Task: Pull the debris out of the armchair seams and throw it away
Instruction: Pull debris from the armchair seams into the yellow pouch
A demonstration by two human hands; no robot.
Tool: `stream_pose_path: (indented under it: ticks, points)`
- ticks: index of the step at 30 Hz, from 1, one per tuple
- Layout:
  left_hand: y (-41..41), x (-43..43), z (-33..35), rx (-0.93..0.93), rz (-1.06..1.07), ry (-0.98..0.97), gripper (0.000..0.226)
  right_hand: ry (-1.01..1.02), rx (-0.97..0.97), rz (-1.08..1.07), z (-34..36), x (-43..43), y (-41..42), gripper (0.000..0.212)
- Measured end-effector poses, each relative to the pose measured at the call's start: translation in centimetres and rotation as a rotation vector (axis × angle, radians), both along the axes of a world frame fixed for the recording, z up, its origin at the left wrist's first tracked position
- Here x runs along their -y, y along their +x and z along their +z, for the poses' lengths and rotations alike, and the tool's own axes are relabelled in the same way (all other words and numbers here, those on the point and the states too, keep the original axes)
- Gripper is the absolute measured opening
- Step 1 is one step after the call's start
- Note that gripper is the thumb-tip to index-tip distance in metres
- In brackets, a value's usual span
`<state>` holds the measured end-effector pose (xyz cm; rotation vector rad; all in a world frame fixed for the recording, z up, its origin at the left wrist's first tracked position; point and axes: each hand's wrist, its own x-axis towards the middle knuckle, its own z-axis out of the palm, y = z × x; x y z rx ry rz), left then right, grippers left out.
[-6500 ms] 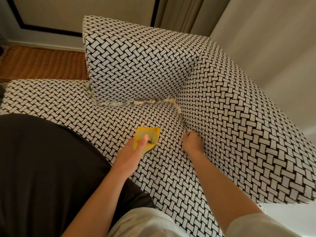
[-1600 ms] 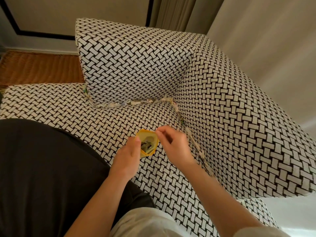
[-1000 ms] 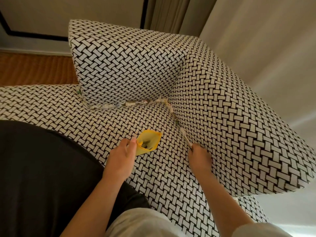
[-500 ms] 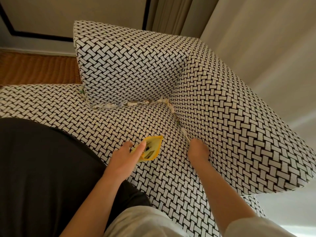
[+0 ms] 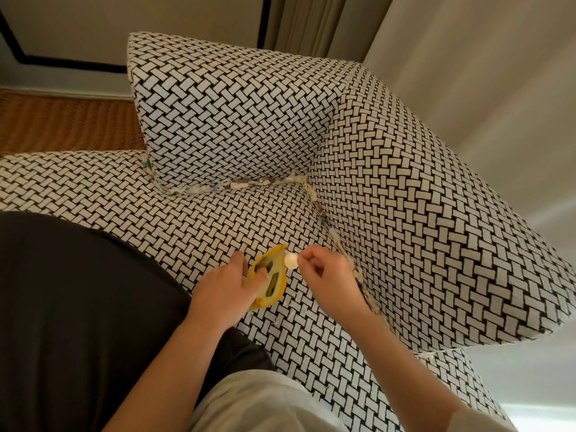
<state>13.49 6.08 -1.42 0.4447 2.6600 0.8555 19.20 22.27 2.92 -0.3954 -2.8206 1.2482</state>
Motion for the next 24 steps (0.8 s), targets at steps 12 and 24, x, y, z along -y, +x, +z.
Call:
stream_pose_path:
  ticks: [12,24]
  points:
    - [0.5,0.2,0.1,-0.258,-0.052,0.162,0.025,0.062,-0.043,0.015,-2.3,1.3,0.1,0.015]
    - [1.4,0.5,0.2,-0.086,-0.069,0.333,0.027,0.479,0.301,-0.412,-5.6,-7.3,3.3,0.019]
